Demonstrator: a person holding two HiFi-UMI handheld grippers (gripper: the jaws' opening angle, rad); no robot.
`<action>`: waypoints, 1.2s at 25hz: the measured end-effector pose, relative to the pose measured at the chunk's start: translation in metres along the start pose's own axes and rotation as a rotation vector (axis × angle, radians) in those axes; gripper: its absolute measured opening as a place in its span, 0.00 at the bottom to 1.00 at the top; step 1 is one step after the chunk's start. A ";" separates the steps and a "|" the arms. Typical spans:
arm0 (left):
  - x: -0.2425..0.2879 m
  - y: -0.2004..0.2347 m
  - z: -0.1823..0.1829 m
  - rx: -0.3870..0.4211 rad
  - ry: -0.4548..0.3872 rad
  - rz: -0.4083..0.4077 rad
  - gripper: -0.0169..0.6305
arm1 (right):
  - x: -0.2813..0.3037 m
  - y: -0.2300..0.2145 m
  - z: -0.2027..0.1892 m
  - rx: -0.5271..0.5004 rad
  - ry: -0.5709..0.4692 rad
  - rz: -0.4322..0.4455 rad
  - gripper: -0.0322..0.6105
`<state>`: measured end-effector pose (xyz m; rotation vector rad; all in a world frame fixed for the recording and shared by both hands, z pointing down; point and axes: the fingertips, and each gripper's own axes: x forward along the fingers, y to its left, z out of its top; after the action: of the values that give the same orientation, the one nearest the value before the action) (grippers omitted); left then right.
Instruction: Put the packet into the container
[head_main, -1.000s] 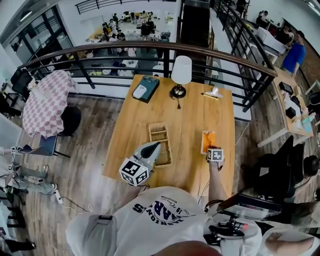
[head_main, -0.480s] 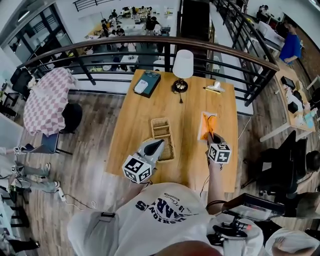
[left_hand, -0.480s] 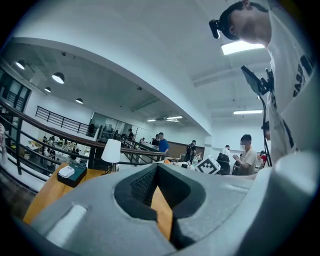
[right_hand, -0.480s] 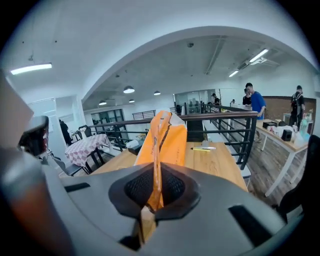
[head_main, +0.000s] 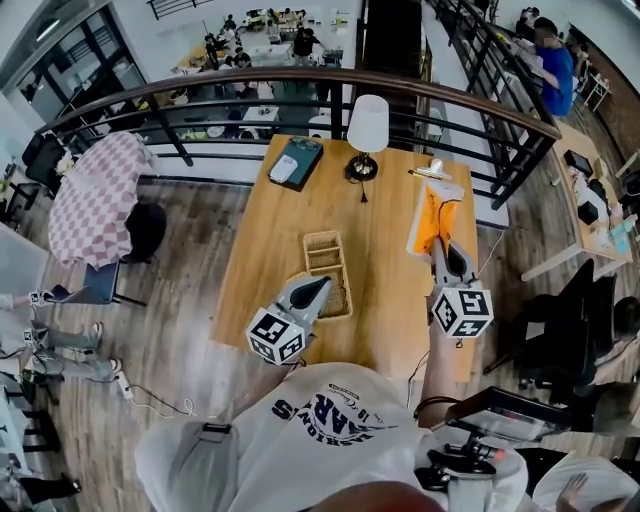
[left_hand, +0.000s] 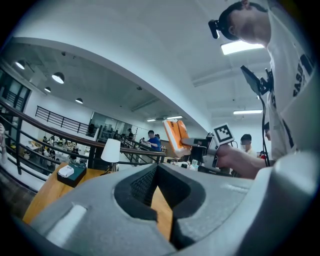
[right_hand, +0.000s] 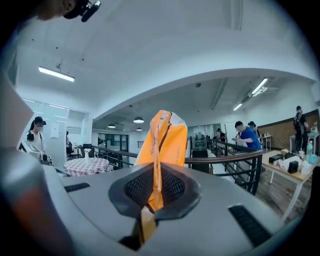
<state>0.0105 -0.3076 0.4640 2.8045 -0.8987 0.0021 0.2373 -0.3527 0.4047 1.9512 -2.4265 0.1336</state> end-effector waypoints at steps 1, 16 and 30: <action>0.000 0.000 -0.001 0.000 0.001 0.001 0.03 | -0.003 0.001 0.012 -0.013 -0.024 -0.001 0.06; 0.000 0.000 0.003 0.008 -0.005 -0.001 0.03 | -0.001 0.008 0.023 0.007 -0.024 0.019 0.06; -0.033 0.037 0.023 -0.003 -0.093 0.127 0.03 | 0.042 0.131 0.037 0.079 -0.023 0.294 0.06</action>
<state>-0.0391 -0.3220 0.4458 2.7595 -1.0950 -0.1120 0.1020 -0.3687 0.3640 1.6172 -2.7484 0.2168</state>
